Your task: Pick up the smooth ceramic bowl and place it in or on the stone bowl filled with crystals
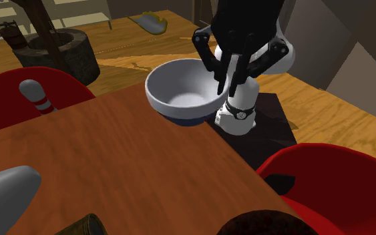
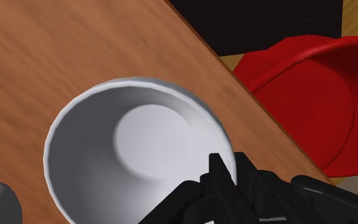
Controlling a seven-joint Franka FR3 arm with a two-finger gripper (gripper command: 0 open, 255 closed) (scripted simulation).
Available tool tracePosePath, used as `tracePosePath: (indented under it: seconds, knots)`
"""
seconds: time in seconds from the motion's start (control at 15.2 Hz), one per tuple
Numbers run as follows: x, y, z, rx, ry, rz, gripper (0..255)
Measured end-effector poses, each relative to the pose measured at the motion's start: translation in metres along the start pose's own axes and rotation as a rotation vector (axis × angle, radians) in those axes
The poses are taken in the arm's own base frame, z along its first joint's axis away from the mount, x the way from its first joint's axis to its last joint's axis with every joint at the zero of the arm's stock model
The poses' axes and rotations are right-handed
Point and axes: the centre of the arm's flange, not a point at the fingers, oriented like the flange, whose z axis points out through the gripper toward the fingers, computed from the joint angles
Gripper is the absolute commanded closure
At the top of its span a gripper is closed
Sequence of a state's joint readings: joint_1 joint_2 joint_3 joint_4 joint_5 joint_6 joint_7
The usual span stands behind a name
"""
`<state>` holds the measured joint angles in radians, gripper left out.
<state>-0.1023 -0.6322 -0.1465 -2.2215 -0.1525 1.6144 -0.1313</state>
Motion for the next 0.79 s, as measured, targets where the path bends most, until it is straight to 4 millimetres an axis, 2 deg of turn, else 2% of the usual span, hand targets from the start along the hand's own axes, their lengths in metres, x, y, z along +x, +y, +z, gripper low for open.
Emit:
tracePosePath:
  seconds: [0.79]
  knots:
    - [0.122,-0.095,-0.022,0.0,0.0,0.0,255]
